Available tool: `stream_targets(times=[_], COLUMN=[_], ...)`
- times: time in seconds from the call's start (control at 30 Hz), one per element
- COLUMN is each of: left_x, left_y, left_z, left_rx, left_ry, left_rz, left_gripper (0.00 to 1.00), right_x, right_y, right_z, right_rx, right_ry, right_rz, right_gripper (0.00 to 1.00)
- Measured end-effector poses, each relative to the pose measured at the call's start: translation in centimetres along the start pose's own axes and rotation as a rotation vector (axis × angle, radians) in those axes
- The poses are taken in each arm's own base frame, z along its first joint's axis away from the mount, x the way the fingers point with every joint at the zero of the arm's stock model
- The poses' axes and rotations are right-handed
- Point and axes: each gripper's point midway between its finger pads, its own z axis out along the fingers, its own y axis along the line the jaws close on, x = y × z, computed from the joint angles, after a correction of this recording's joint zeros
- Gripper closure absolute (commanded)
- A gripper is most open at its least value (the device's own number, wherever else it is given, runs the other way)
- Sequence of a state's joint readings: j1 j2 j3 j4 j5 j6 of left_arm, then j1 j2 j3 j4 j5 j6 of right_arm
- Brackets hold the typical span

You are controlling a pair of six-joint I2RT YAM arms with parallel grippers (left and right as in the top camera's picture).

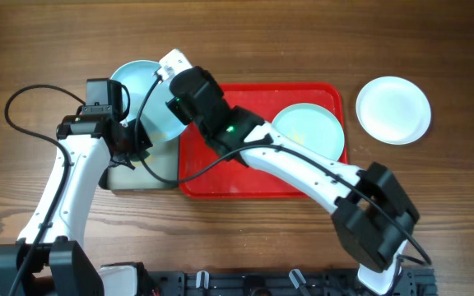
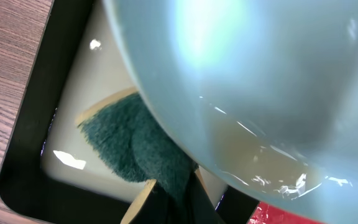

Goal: Clean dirty plates on tray and stack at the side
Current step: 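Lift the light-blue plate and dip it over the black tray, then carry the light-blue plate right and stack it on the white plate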

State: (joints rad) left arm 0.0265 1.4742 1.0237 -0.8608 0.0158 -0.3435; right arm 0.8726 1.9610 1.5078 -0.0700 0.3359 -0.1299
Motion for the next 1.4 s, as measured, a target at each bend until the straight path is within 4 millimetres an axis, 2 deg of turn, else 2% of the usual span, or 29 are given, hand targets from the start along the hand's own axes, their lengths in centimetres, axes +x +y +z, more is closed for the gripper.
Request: stream_targets(times=[0.1,0.23,0.4,0.6,0.87,0.97,1.07,1.23,1.4], left_x=[0.0,-0.3,-0.4,-0.5,-0.7,-0.8,-0.8,-0.9,-1.0], left_y=[-0.1,-0.3,-0.4,-0.5,-0.5,-0.5,-0.5,-0.6,-0.7], left_z=[0.0,0.0,0.0,0.0,0.0,0.0,0.0,0.0,0.0], left_rx=[0.003,0.017,0.020,0.023,0.025,0.026,0.027,0.029,0.038], left_ry=[0.000,-0.010,-0.014,-0.021,-0.029,-0.032,-0.032,-0.037,-0.038], left_rz=[-0.003,-0.003,-0.003,-0.002,-0.005,-0.004,-0.005,-0.005,-0.004], left_gripper=[0.96,0.96,0.96,0.96,0.96,0.96,0.96,0.96,0.96], right_x=[-0.7,-4.7,-8.0,-8.3,-8.3,-7.8,-6.0,-0.9,2.1], right_y=[0.0,-0.1,0.9,1.2,1.3,1.4,0.9,-2.1,-4.4], right_z=[0.3,-0.9,-2.9,-3.7,-3.8,-3.5,-2.7,-0.1,1.8], right_rx=[0.052,0.165,0.283,0.340,0.343,0.323,0.285,0.195,0.049], right_ry=[-0.033,-0.164,-0.255,-0.236,-0.233,-0.225,-0.175,-0.022,0.048], right_rz=[-0.143,-0.341,-0.513,-0.602,-0.600,-0.535,-0.417,-0.168,0.129], right_gripper=[0.96,0.96,0.96,0.96,0.96,0.96,0.96,0.96,0.96])
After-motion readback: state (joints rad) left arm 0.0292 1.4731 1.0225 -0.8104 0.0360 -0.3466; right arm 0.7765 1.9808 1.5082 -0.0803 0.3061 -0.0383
